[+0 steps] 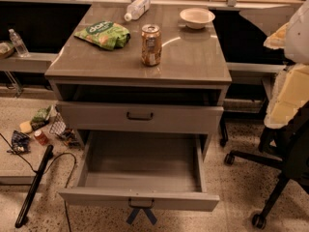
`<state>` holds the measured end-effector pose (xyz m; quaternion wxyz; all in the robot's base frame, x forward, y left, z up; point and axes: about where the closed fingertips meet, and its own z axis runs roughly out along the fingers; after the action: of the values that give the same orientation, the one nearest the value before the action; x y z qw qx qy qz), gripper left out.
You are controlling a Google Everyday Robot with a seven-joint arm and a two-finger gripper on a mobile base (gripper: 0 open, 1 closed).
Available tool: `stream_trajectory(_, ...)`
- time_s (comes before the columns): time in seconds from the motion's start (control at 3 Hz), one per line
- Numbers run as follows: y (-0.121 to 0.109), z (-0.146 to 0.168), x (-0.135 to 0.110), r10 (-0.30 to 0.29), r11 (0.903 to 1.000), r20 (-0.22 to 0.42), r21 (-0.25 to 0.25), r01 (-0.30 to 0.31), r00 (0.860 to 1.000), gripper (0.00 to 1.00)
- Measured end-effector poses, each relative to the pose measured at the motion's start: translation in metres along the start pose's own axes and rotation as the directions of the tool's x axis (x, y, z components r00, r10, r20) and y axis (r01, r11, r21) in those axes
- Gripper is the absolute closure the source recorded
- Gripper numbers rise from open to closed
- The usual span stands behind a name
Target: Move orange can near paper bowl
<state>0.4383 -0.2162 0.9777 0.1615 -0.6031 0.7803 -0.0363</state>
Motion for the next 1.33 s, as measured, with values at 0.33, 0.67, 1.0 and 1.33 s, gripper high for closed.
stream_trajectory(0.33,0.0,0.0,0.0,0.0,1.0,0.0,0.0,0.0,1.0,0.0)
stream_trajectory(0.67,-0.01,0.009,-0.011,0.024,0.9997,0.077,-0.001,-0.024,0.997,0.0)
stream_trajectory(1.0,-0.046,0.039,-0.049,0.107,0.9942,0.289,-0.025,-0.104,0.951,0.0)
stream_trajectory(1.33,-0.085,0.07,-0.095,0.199,0.9798,0.501,-0.09,-0.179,0.842,0.0)
